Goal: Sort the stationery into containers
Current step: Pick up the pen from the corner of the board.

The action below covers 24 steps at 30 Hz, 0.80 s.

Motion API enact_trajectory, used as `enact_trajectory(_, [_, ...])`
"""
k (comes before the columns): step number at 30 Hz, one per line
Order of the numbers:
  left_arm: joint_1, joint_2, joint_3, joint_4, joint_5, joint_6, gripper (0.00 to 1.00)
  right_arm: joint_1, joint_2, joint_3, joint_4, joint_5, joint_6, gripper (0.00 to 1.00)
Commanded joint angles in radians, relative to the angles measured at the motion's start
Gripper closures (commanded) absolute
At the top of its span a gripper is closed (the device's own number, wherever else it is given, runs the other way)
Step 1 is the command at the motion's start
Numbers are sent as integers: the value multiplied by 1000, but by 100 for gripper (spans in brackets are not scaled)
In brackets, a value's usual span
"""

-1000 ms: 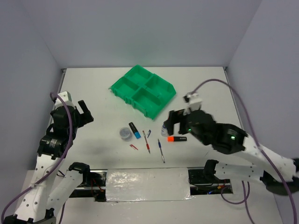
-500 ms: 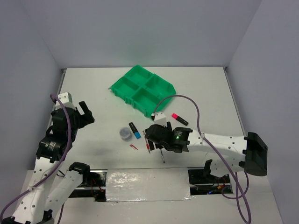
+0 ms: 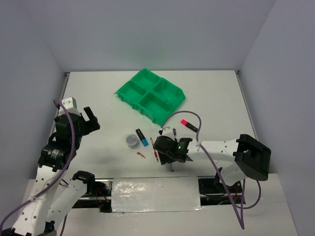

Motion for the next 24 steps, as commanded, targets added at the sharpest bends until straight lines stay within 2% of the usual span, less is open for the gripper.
enact_trajectory(1, [-4,-3,6,21,6,-7,1,-10,34,-27,81,-50,7,37])
enact_trajectory(9, [-5,4,6,24,13,-4,1,-32,25,-93,116,-94,19,50])
enact_trajectory(12, [-5,6,6,22,16,-4,1,-32,23,-112,112,-107,25,66])
enact_trajectory(13, [-5,6,6,22,16,-4,1,-32,23,-116,106,-108,30,77])
enact_trajectory(15, [-5,7,6,21,14,-4,1,-32,15,-124,87,-99,41,87])
enact_trajectory(16, [-5,6,6,21,14,-5,1,-32,12,-131,83,-96,44,95])
enact_trajectory(19, [-5,6,6,21,16,-4,1,-33,-9,-144,54,-65,65,100])
enact_trajectory(24, [-5,13,9,29,45,14,1,-32,-90,-133,34,-44,62,100])
